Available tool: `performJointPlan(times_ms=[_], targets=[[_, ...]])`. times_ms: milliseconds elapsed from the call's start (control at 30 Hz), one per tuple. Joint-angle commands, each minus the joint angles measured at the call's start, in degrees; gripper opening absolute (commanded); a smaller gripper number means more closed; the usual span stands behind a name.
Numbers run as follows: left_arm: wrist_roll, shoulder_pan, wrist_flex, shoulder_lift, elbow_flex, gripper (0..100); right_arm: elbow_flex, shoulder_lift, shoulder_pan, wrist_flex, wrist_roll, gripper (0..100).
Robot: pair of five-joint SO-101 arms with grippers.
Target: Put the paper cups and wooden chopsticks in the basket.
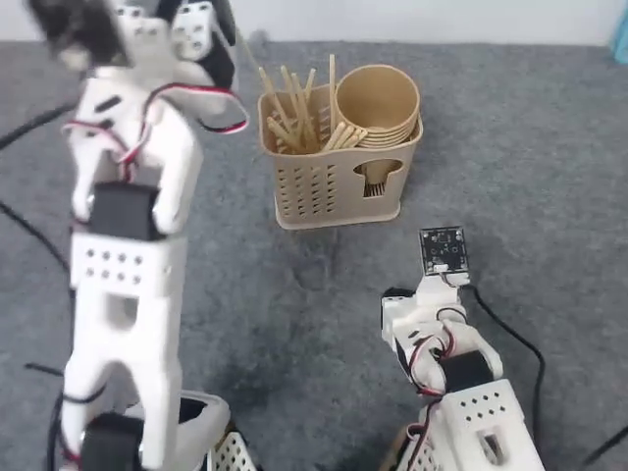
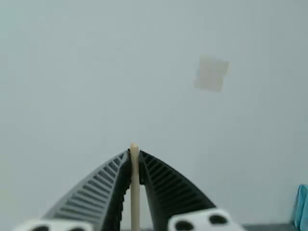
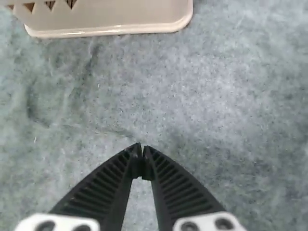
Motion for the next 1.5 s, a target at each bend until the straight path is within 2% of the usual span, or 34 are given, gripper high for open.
performJointPlan(times_ms=[0, 167, 333, 433, 533, 600, 767, 967, 1100, 1200, 1333, 1467], targets=[[0.62, 0.44, 4.4, 3.08, -0.66, 1, -0.53, -1.01, 0.84, -1.01, -0.35, 0.8], [0.62, 1.23, 4.92, 5.36, 3.65, 1, -0.53, -1.01, 1.89, -1.36, -0.35, 0.8], [0.53, 2.55, -2.9, 5.89, 12.97, 2, -0.53, -1.01, 1.89, -1.36, -0.26, 0.8], [0.97, 2.55, -5.01, 4.66, 16.04, 13, -0.7, -1.1, 2.59, -1.1, -0.26, 0.8], [5.01, 2.2, -4.92, 1.32, 18.24, 25, -2.55, -1.89, 9.45, -0.84, -0.79, 0.8], [5.1, 1.58, -4.92, -1.85, 19.74, 29, -2.55, -4.18, 13.14, -0.84, -2.73, 0.8], [2.46, 0.44, -4.92, -8.79, 25.27, 26, 0.18, -13.58, 11.38, 2.42, -3.34, 0.8], [0.7, -3.43, -4.92, -17.85, 34.77, 20, 5.1, -31.69, 13.58, 6.64, -3.34, 0.8], [0.7, -6.33, -4.84, -24.62, 41.98, 18, 4.13, -28.53, 13.76, 6.64, -3.25, 0.8], [0.7, -8.0, -0.53, -30.86, 46.37, 14, 3.87, -28.88, 13.49, 7.25, -3.25, 0.8], [0.62, -9.67, 6.86, -40.44, 52.44, 0, 3.08, -30.55, 12.26, 12.62, -0.18, 0.8], [0.62, -11.6, 11.96, -51.25, 61.41, 1, -0.62, -30.46, 9.1, 23.6, 2.9, 0.7]])
